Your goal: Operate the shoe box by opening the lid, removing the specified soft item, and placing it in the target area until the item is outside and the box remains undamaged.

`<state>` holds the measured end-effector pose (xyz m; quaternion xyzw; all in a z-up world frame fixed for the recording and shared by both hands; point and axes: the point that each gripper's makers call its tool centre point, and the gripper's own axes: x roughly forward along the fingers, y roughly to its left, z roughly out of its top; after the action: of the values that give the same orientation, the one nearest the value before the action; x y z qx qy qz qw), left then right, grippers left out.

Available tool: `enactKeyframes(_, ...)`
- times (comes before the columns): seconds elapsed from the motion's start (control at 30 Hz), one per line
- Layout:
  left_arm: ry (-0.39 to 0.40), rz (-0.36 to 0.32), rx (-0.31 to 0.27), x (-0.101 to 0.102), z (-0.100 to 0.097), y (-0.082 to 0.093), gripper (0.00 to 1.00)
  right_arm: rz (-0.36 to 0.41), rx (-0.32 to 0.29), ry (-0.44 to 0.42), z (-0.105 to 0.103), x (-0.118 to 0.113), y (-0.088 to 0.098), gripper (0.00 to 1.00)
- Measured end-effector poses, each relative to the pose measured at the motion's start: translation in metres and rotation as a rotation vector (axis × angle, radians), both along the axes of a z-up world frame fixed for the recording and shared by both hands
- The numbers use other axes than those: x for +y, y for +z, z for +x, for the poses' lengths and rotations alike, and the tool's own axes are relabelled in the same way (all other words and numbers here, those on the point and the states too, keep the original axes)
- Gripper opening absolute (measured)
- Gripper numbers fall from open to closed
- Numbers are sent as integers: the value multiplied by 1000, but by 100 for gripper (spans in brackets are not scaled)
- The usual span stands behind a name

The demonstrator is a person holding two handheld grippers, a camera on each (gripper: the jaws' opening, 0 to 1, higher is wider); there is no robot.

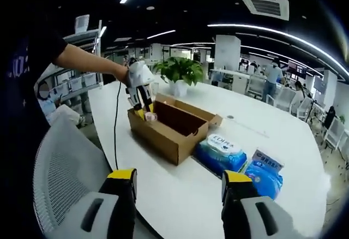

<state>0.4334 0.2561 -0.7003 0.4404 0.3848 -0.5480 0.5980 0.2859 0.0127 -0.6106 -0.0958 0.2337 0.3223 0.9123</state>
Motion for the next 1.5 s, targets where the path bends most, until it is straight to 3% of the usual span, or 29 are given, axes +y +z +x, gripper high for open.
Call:
enactKeyframes(0.37, 20, -104, 15, -26, -5, 38, 19, -13, -26, 100, 10, 22, 19, 60)
enactKeyframes(0.6, 70, -145, 99, -39, -21, 56, 19, -13, -19, 105, 18, 30, 27, 55)
enactKeyframes(0.83, 107, -170, 113, -53, -28, 75, 19, -17, 65, 94, 19, 34, 22, 53)
enactKeyframes(0.93, 51, -188, 66, -62, -32, 81, 19, -8, 85, 80, 20, 36, 23, 53)
enactKeyframes(1.2, -147, -238, -97, -83, -55, 98, 19, 179, 156, -7, 25, 53, 39, 47)
enactKeyframes(1.5, -234, -329, -178, -103, -81, 110, 19, 300, 246, -57, 33, 71, 41, 42)
